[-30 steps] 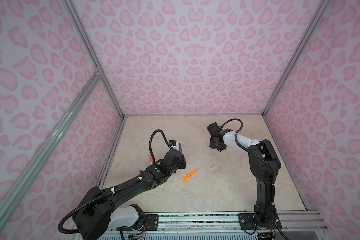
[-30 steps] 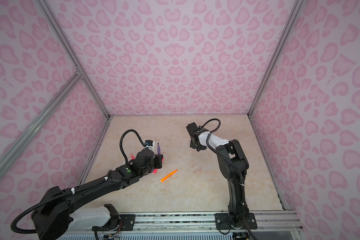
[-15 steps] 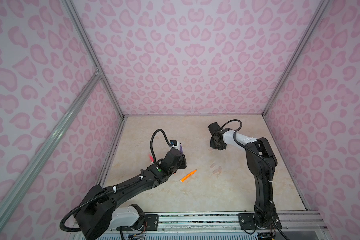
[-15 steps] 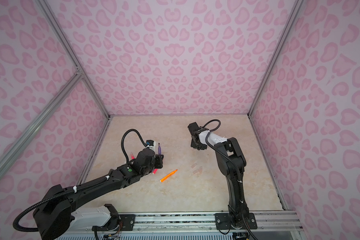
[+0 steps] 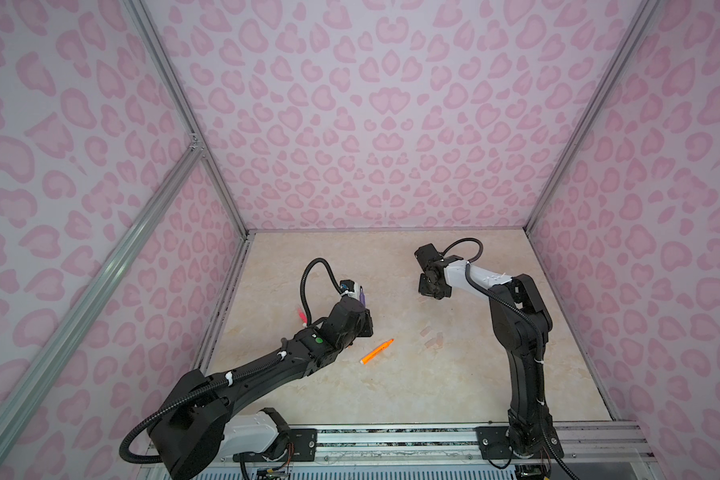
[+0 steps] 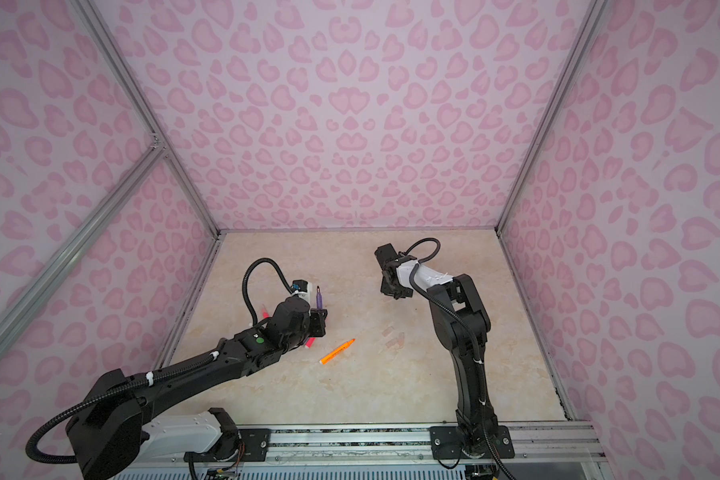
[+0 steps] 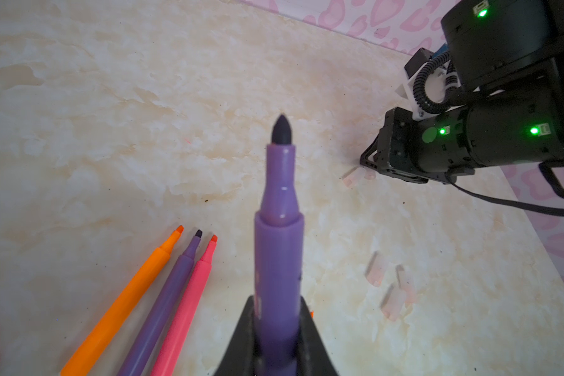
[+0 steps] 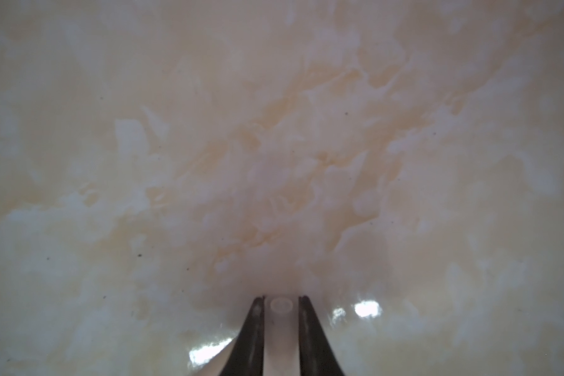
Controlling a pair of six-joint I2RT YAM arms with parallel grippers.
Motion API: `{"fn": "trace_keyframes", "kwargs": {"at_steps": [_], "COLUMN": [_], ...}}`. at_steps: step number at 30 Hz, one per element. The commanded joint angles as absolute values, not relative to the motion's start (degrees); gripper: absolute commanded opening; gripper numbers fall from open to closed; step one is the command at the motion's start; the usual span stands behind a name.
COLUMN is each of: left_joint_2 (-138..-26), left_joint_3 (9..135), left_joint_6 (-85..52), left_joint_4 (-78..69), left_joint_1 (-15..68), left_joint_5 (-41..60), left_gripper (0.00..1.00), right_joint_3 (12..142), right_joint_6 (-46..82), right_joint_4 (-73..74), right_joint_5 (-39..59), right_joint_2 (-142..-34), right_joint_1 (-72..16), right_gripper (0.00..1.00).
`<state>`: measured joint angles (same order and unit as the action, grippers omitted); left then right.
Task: Insert the pens into the pen caps
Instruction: 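Grasp the pink cap with the right gripper while the left moves the marker inward, then bring the held cap over the purple marker tip with the right gripper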
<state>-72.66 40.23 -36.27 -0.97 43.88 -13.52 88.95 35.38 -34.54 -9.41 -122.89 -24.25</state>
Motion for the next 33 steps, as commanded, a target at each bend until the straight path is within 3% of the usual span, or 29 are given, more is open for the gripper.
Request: {"fn": "trace_keyframes", "kwargs": {"at_steps": [1,15,19,24,33], "left_joint_2": [-72.33,-76.11,-80.76,-89.74,-95.17], "left_joint_3": [40.88,43.65,46.36,51.31,53.86], "left_joint_6": [-36.22,-31.63,-29.09,-27.75,-28.50], "left_joint_4": [-1.94,-4.17,-6.67,-8.72,-9.77], "left_joint_1": [43.83,45.45,46.69,48.65,48.78], "left_joint_5": [-13.34,-4.66,5.38,16.66,23.01], "left_gripper": [0.03,0.03,0.03,0.03,0.04], "right_joint_3": [88.60,79.45,75.53,66.76,52.36], "right_joint_6": [35.77,37.70,38.26,39.41,41.55], "right_joint_4": [-37.00,-32.89,-30.52,-22.58,-5.91], "right_joint_5": [-9.62,-8.62,-7.84,-3.09,7.54], "right_joint_2": [-123.61,-110.09,-104.05,-94.26,-81.03], "right_joint_1": [-24.21,-24.03,-23.40,-22.70,-22.82], "right_gripper": [0.16,0.06,0.04,0.04,0.00]}}
